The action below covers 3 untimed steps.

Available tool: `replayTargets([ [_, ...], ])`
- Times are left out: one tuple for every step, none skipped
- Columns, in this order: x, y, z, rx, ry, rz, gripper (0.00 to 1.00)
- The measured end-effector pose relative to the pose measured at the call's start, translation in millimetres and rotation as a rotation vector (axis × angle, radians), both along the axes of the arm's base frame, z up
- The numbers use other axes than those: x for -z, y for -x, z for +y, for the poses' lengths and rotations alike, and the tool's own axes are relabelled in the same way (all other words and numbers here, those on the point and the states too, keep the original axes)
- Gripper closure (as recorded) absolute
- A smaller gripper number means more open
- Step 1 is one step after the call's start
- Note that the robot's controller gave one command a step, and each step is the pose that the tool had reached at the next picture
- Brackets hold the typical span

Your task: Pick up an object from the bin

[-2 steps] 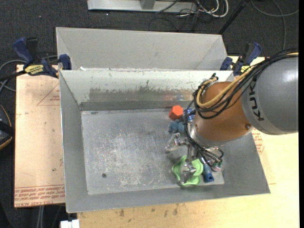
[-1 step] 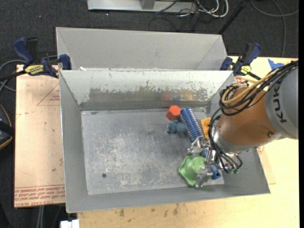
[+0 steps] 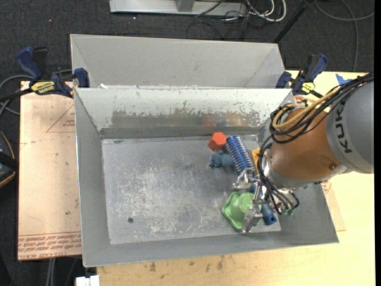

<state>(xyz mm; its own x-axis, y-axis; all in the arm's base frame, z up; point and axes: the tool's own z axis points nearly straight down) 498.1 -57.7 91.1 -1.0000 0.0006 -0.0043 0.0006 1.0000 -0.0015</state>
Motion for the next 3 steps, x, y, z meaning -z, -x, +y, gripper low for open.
replayTargets([
  [1.7,-3.8,0.4,0.06,-0.001,-0.005,0.0],
  [1.6,-4.2,0.1,0.061,-0.001,-0.003,1.0],
  [-16.1,-5.3,0.5,0.062,-0.002,0.0,1.0],
])
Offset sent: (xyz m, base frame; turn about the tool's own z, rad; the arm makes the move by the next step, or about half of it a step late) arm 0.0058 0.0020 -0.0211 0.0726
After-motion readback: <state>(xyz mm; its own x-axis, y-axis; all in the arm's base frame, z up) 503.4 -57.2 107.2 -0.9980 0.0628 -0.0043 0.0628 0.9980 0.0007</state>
